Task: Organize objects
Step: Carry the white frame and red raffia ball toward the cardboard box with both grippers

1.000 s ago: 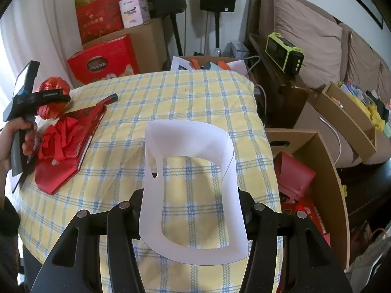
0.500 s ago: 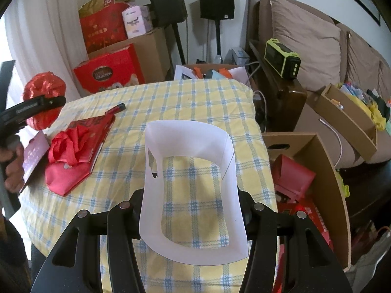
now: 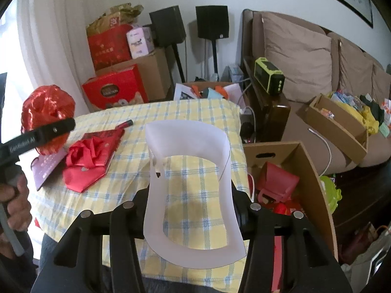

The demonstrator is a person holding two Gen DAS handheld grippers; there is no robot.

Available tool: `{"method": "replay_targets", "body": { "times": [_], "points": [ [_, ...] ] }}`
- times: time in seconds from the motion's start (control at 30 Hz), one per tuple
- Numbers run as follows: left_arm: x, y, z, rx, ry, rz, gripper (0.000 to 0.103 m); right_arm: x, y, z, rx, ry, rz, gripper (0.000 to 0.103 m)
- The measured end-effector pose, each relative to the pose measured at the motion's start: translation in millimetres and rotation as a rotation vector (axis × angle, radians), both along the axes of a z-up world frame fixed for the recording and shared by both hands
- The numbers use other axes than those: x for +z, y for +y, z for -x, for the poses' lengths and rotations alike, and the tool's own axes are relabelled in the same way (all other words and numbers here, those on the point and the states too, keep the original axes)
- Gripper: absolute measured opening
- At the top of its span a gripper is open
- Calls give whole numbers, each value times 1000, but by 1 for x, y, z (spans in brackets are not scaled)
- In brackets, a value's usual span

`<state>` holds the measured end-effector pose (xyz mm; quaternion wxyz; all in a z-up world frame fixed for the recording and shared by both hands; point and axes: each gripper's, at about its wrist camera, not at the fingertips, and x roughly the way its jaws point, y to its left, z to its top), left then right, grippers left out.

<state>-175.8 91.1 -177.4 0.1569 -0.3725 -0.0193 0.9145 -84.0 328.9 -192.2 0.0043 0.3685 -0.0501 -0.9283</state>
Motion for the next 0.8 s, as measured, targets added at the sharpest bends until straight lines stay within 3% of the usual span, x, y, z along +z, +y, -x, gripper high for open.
{"method": "replay_targets", "body": {
  "times": [0.33, 0.67, 0.8],
  "points": [
    [9, 39, -43, -50, 56, 67, 82, 1, 27, -39, -27, 22, 12, 49],
    [7, 92, -66, -145, 93, 109, 82, -20, 49, -46, -4, -10, -42, 49],
    [-2, 116, -64, -154, 67, 109, 82, -23, 56, -46, 5, -20, -44, 49]
  ]
}}
